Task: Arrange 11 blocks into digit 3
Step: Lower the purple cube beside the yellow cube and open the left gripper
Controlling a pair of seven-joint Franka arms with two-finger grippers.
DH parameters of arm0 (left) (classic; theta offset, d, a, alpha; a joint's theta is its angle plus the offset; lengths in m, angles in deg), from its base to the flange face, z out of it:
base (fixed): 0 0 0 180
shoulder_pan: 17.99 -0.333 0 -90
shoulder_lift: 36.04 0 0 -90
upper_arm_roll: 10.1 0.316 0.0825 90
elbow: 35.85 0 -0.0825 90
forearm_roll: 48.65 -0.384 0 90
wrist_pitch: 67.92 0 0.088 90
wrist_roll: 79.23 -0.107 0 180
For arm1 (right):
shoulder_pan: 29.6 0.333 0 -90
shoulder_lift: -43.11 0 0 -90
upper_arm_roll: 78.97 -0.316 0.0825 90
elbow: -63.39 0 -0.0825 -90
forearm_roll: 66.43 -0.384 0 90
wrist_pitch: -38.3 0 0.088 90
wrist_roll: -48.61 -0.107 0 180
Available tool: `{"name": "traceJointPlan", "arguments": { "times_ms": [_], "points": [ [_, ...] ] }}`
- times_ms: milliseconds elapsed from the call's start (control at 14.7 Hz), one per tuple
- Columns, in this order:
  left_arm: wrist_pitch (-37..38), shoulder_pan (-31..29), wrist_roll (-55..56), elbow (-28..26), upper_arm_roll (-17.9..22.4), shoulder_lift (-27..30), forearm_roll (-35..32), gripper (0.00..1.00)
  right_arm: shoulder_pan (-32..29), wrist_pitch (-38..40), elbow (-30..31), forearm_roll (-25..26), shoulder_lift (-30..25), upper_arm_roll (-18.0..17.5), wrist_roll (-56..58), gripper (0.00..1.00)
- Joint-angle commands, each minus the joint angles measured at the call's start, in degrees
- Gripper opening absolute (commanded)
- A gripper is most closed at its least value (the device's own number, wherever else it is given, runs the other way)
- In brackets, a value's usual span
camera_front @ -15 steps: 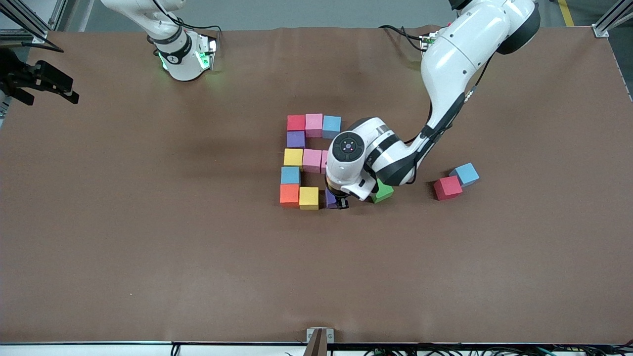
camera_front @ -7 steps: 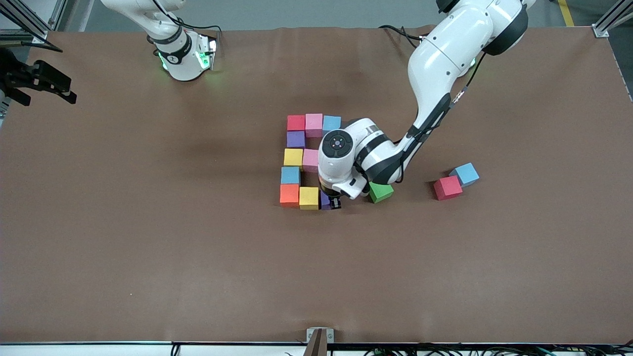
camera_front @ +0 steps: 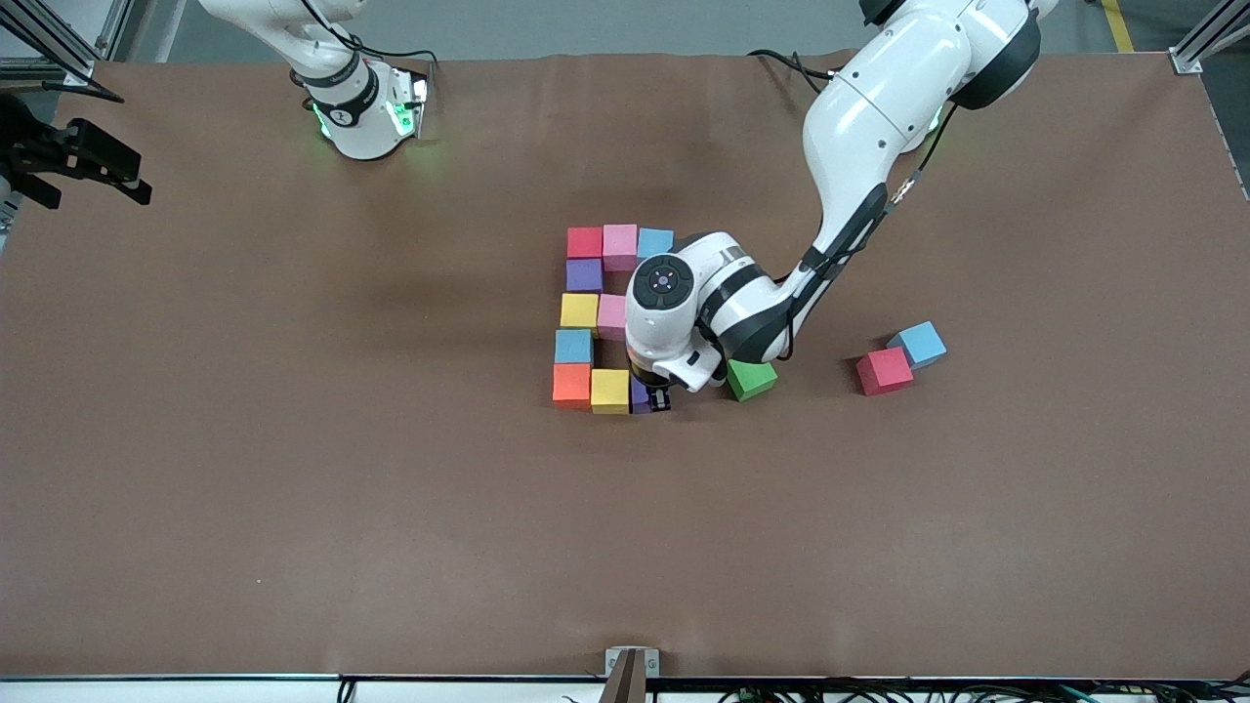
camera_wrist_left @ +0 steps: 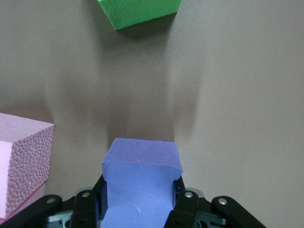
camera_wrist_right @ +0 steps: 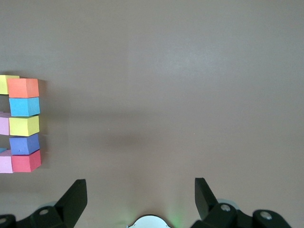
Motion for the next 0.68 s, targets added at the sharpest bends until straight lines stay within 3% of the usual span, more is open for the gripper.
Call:
{"name": "traceJointPlan", "arguments": {
  "times_ms": [0,613],
  "points": [
    [-0.7,1.0,-0.7,1.3,0.6,-1.3,0.8,0.36,0.8,0.2,0.7,0.1,-1.1,0.4,-0.1,1.00],
    [-1.3,1.4,-0.8,1.6,0.6,-1.3,0.7,0.37,1.2,0.4,-0.8,0.2,-1.0,0.3,-0.6,1.00]
  ]
}}
